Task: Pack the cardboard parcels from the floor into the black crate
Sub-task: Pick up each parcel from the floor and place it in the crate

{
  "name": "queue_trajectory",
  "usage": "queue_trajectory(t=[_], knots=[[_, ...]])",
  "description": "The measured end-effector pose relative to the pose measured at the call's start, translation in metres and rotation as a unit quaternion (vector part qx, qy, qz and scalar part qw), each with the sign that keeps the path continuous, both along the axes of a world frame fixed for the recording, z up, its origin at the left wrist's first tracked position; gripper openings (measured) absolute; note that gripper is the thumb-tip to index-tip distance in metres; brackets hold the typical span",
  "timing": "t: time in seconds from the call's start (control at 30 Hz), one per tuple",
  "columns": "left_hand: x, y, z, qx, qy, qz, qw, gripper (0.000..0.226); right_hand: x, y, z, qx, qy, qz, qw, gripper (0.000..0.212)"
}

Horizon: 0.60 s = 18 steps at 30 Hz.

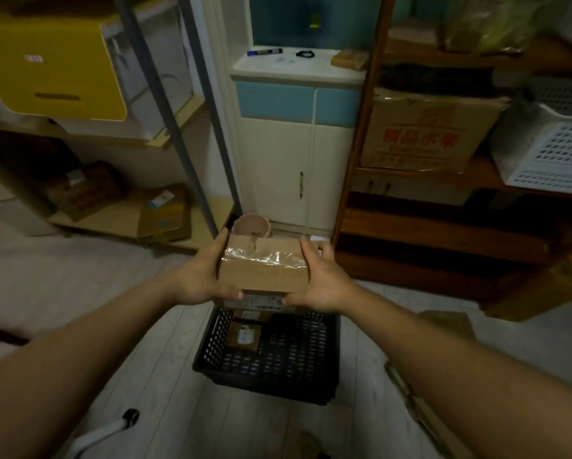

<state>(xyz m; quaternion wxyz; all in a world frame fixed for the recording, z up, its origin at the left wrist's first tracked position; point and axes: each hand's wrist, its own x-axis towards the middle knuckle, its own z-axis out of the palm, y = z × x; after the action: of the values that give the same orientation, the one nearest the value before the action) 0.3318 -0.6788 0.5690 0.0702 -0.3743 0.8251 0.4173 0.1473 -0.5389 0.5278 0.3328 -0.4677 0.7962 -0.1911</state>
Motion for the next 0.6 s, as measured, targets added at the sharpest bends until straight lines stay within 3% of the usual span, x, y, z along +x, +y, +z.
queue_trajectory(t=[0.2,0.33,0.6], knots=[[-0.01,-0.069,-0.091,0.043,0.001,-0.041,0.998,0.09,-0.001,-0.058,-0.089,0.043,-0.082,0.015,0.996,0.126],[-0.002,-0.106,-0.18,0.062,-0.074,-0.054,0.994,0.091,0.014,-0.078,-0.163,0.075,-0.133,-0.001,0.988,0.119],[0.039,-0.145,-0.369,0.125,-0.081,-0.043,0.988,0.071,0.085,-0.107,-0.334,0.082,-0.152,-0.117,0.978,0.093]])
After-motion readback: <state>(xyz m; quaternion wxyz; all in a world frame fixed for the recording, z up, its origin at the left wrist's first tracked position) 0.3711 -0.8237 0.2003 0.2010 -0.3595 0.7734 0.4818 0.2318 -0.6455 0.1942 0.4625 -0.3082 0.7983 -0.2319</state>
